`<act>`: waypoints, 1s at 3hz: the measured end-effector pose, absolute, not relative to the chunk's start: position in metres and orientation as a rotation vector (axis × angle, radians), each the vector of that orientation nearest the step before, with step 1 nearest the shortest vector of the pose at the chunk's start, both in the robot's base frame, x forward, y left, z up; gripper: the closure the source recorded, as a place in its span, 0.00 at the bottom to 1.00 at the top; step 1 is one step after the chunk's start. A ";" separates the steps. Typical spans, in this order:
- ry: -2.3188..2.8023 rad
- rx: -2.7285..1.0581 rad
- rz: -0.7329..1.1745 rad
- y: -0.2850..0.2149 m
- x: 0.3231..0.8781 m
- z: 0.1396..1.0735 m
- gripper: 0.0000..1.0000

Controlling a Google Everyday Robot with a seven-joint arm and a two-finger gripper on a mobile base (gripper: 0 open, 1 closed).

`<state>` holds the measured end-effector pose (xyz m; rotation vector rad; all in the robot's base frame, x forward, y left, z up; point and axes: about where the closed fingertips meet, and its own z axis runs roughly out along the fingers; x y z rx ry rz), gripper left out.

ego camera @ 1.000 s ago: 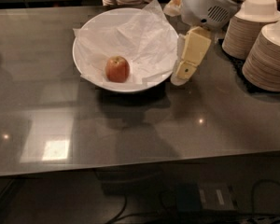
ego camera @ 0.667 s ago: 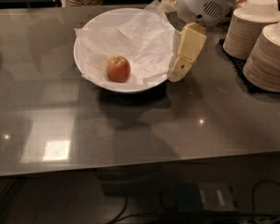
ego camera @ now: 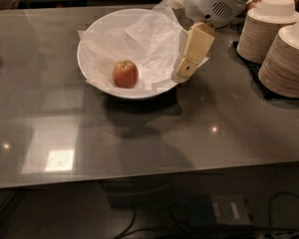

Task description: Pick apple from white bowl

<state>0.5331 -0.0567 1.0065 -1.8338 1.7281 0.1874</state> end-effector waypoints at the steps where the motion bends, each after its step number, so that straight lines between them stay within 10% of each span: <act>1: 1.638 -1.739 0.269 -0.039 0.560 1.002 0.00; 3: 1.523 -1.668 0.469 0.000 0.608 0.986 0.00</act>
Offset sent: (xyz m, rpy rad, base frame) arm 0.0915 0.0576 -0.0157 0.4120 -0.0262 0.0841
